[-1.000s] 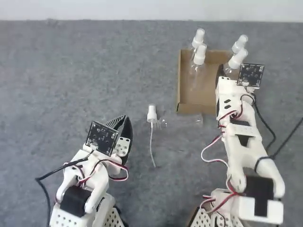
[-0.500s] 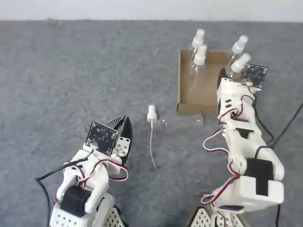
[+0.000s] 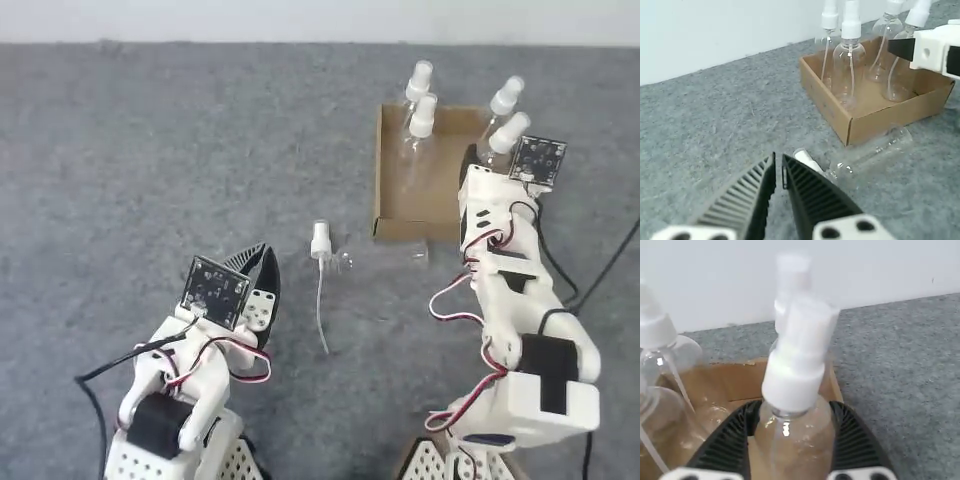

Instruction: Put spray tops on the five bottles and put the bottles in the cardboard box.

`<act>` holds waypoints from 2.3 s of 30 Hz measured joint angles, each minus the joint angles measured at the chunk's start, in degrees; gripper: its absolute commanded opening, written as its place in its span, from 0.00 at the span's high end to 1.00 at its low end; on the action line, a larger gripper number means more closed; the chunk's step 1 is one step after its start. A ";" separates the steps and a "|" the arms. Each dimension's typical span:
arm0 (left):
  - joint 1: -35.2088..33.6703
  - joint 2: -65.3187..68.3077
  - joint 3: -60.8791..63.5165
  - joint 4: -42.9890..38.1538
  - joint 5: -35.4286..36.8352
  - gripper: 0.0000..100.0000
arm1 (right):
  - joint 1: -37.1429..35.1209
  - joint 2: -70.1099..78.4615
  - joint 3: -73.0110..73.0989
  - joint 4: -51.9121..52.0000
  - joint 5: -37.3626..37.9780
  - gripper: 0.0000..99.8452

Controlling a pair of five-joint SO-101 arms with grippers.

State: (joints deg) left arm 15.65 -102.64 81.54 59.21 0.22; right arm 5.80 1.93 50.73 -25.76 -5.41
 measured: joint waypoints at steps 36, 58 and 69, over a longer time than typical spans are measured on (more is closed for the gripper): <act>-4.48 -0.09 5.01 -8.70 -3.08 0.99 | 0.09 0.00 0.00 0.00 3.43 0.81; -4.48 -0.09 5.01 -8.70 -3.25 0.99 | -0.09 0.00 0.00 0.00 3.78 0.67; -4.48 -0.09 5.01 -8.70 -3.25 0.99 | -0.09 0.00 0.00 0.00 3.78 0.67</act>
State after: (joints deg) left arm 11.16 -102.73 86.55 50.51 -3.03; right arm 5.71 1.93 50.73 -25.76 -1.63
